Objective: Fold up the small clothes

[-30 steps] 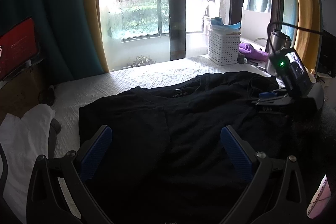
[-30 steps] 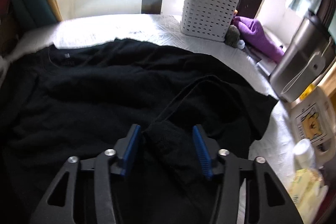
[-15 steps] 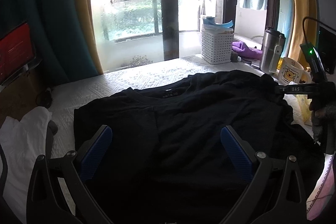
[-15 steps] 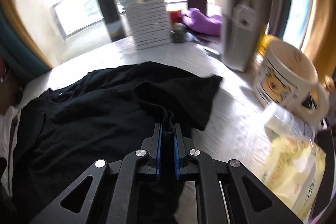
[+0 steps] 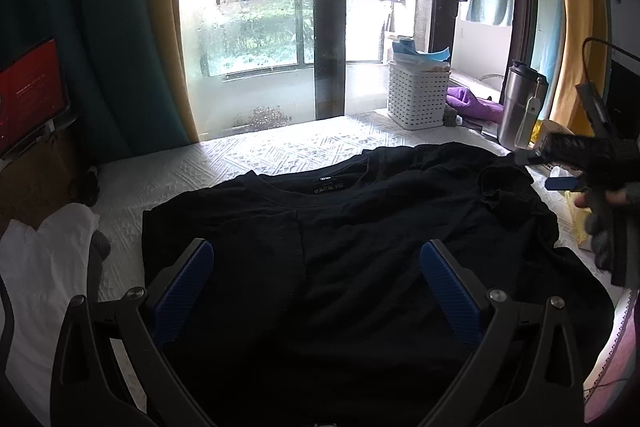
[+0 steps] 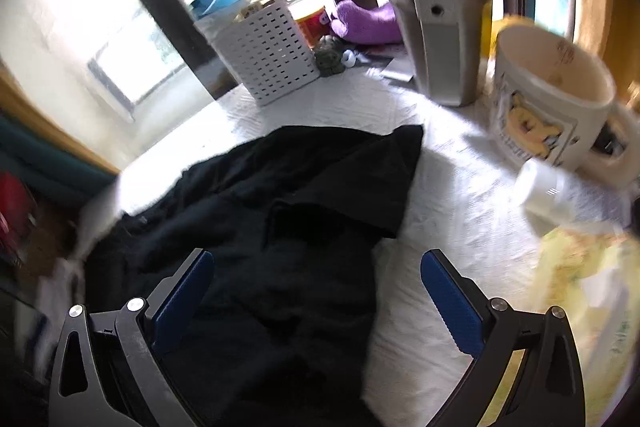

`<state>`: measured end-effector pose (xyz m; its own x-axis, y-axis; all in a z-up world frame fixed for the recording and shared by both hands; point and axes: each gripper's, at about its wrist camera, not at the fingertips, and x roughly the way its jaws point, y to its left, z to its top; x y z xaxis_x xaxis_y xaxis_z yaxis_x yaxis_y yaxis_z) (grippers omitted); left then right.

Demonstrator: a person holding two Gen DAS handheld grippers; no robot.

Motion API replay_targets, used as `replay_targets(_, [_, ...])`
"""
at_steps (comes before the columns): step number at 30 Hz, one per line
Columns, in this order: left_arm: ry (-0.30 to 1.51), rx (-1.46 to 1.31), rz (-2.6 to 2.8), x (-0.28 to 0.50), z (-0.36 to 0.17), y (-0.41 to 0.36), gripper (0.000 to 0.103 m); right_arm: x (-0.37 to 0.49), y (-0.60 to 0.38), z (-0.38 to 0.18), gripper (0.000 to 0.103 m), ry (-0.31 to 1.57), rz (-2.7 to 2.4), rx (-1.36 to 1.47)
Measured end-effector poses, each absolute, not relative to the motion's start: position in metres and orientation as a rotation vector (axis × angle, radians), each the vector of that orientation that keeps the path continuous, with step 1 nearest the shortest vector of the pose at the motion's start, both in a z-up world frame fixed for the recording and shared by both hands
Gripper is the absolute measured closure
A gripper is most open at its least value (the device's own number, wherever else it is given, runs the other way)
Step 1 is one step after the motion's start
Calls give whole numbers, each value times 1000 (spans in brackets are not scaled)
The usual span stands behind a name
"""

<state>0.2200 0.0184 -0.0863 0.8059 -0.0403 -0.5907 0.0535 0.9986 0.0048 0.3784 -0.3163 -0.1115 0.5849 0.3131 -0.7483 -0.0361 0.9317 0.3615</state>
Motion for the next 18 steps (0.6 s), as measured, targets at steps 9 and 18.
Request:
replay_targets(9, [623,-11,-15,217,-86,35,1,420,-327,-135,29,929,51,372])
replay_targets(18, [621,-21,-15,215,-87,42,1,407,-331,-115,91,825,48,304])
